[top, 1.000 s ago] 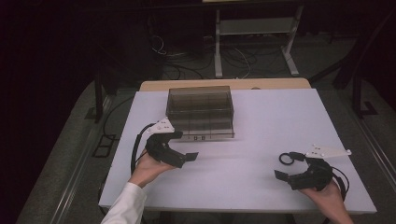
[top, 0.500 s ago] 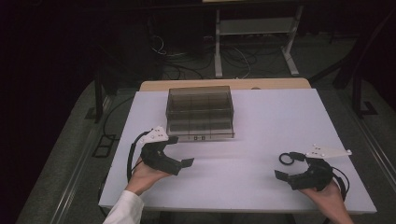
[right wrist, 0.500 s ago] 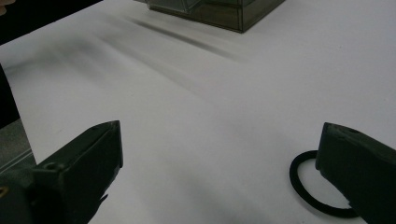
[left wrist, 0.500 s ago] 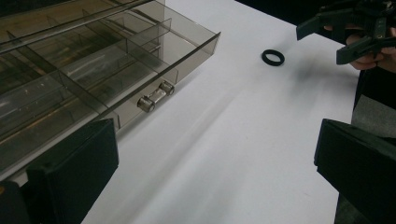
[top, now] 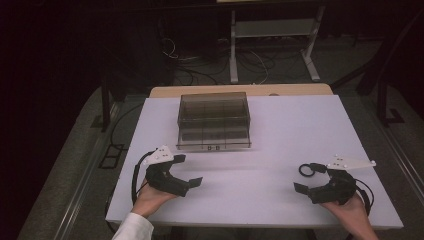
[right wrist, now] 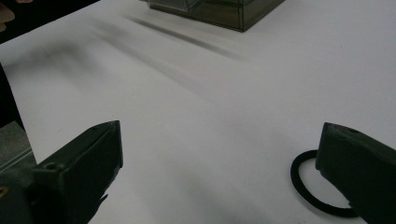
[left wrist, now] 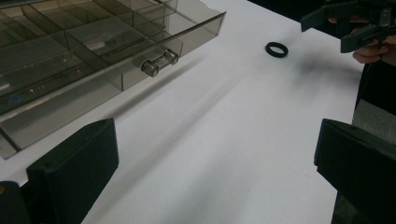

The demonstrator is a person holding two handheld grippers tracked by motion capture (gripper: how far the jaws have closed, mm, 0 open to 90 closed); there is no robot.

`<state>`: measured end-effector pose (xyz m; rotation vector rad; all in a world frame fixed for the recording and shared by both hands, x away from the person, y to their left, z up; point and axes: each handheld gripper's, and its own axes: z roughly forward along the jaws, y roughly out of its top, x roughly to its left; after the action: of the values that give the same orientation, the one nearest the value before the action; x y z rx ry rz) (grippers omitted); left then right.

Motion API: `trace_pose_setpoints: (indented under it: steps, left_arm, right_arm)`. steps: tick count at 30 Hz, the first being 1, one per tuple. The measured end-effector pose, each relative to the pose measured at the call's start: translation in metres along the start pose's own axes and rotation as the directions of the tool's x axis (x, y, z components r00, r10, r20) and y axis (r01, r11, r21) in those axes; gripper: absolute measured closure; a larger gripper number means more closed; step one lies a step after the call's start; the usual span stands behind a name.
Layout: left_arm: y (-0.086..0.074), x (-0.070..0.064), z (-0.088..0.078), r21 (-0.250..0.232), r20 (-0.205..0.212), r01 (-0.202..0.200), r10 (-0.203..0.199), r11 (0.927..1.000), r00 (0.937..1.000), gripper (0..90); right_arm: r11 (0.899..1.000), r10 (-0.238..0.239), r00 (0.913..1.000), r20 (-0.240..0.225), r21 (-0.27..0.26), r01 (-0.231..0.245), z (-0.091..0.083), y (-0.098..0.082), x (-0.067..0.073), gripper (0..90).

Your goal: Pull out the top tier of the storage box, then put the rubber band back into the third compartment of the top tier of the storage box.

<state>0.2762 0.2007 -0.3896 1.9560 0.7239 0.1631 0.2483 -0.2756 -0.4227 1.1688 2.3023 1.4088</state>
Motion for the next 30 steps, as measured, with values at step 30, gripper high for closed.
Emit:
trace_pose_setpoints:
  steps: [30]
  left_arm:
    - [-0.023, -0.005, 0.005, -0.022, -0.004, 0.011, -0.011, 0.9997, 0.9999, 0.0]
  right_arm:
    - [0.997, -0.047, 0.9989, 0.009, 0.066, 0.046, 0.0, 0.013, -0.006, 0.3]
